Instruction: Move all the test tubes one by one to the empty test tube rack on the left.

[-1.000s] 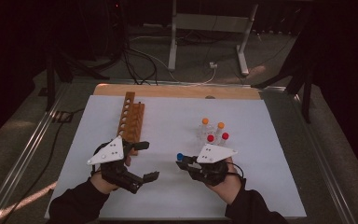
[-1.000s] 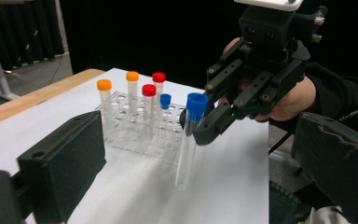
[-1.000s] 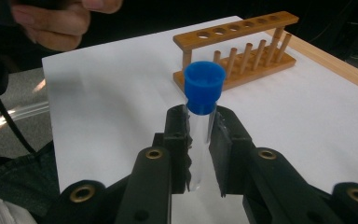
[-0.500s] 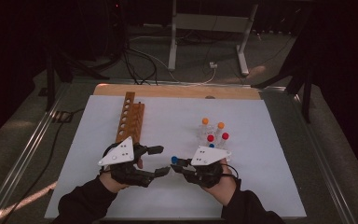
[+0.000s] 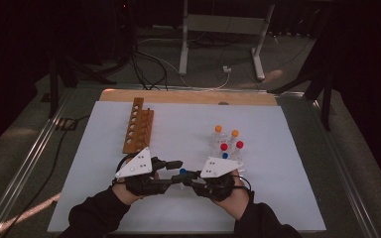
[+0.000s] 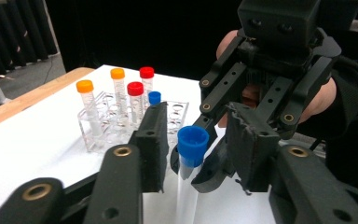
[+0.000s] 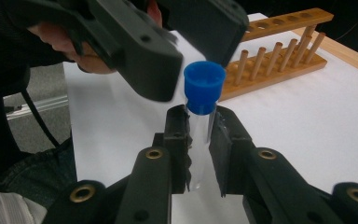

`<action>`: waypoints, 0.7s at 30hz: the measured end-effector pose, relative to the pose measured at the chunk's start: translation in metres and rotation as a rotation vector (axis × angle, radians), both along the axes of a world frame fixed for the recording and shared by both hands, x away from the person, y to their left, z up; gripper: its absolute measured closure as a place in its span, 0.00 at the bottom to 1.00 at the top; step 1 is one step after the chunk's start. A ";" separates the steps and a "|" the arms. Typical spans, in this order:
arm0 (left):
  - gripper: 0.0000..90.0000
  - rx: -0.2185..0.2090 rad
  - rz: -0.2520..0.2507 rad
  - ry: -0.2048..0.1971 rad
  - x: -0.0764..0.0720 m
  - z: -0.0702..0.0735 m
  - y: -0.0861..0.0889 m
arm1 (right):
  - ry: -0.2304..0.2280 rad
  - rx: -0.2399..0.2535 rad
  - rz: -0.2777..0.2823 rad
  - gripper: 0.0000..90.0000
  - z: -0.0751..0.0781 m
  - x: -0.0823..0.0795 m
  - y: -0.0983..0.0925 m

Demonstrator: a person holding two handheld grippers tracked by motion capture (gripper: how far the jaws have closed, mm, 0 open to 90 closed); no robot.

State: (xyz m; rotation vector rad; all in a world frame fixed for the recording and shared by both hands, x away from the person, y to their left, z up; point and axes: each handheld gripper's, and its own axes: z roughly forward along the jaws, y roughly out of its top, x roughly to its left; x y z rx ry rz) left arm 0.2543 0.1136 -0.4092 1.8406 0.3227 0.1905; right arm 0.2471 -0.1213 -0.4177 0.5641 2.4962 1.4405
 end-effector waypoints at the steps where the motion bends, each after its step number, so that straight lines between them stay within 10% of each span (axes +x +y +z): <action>1: 0.70 0.000 -0.005 0.001 0.000 -0.001 -0.001 | 0.000 0.000 0.000 0.86 0.000 0.000 0.000; 21: 0.87 0.026 0.003 -0.036 0.000 0.000 -0.005 | 0.007 0.004 0.003 0.86 0.000 0.000 0.000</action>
